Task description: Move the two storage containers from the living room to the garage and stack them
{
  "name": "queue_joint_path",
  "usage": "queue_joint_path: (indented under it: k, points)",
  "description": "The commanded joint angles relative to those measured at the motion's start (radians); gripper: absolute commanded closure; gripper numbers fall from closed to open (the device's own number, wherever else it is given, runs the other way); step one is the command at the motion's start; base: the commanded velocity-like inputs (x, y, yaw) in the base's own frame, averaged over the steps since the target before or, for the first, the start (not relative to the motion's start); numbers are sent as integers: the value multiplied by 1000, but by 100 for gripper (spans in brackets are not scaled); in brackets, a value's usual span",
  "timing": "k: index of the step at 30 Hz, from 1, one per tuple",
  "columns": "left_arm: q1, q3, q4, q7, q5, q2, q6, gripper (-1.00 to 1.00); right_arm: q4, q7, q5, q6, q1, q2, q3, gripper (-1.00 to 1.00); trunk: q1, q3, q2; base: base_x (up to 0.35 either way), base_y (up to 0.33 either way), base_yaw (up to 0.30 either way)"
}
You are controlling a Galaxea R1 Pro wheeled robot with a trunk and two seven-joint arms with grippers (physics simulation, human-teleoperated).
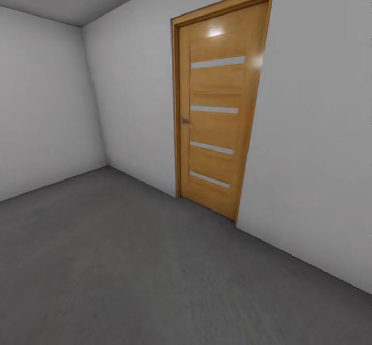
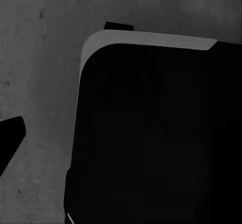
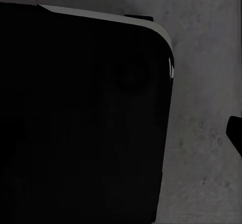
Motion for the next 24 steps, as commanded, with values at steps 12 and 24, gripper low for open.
queue_joint_path:
  k: [12,24]
  points:
    - [0,0,0,1,7,1,-2,-100,1,0,2,-3,-1,0,6,-100,1,-1,0,321,86,-172]
    - [0,0,0,1,7,1,-2,-100,1,0,3,-1,-1,0,7,-100,1,-1,0,321,128,-9]
